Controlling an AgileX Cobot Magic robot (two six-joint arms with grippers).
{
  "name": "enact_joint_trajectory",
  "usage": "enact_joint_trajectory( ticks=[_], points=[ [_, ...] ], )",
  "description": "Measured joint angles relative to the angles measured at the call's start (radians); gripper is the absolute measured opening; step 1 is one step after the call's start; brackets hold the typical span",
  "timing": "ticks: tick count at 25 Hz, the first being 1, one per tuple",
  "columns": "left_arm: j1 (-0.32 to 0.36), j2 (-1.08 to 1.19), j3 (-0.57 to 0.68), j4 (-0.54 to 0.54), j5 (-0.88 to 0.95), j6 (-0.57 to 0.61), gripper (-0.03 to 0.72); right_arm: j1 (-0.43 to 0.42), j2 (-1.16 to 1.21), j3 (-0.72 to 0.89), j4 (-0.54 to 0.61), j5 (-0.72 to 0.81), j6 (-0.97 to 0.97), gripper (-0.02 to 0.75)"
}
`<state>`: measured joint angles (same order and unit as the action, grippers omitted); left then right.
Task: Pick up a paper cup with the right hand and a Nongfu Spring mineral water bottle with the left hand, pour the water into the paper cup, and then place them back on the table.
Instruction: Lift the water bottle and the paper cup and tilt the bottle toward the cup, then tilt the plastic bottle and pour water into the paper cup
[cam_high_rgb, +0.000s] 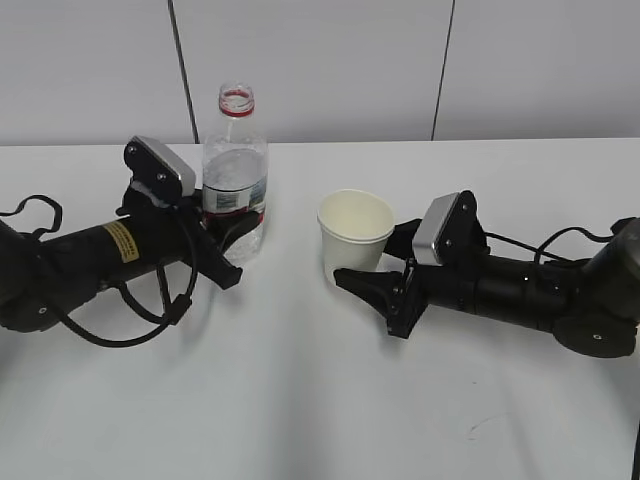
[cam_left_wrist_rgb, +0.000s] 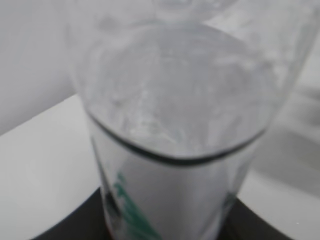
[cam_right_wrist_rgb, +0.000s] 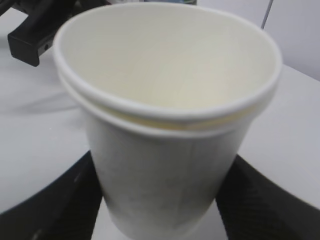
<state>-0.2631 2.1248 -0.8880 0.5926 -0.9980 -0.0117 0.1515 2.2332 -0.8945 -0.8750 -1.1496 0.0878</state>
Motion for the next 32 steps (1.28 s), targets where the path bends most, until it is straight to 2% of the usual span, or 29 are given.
enact_joint_trajectory(
  ticks=[13, 21, 32],
  points=[
    [0.0, -0.067, -0.001, -0.036, 0.007, 0.187, 0.264, 0.0, 0.0, 0.0, -0.019, 0.0, 0.036, 0.492],
    [-0.035, -0.074, -0.095, -0.039, 0.212, 0.211, 0.275, 0.0, 0.0, 0.0, -0.024, 0.0, 0.05, 0.492],
    [-0.05, -0.074, -0.108, -0.048, 0.226, 0.398, 0.281, 0.0, 0.0, 0.0, -0.024, 0.0, 0.052, 0.457]
  ],
)
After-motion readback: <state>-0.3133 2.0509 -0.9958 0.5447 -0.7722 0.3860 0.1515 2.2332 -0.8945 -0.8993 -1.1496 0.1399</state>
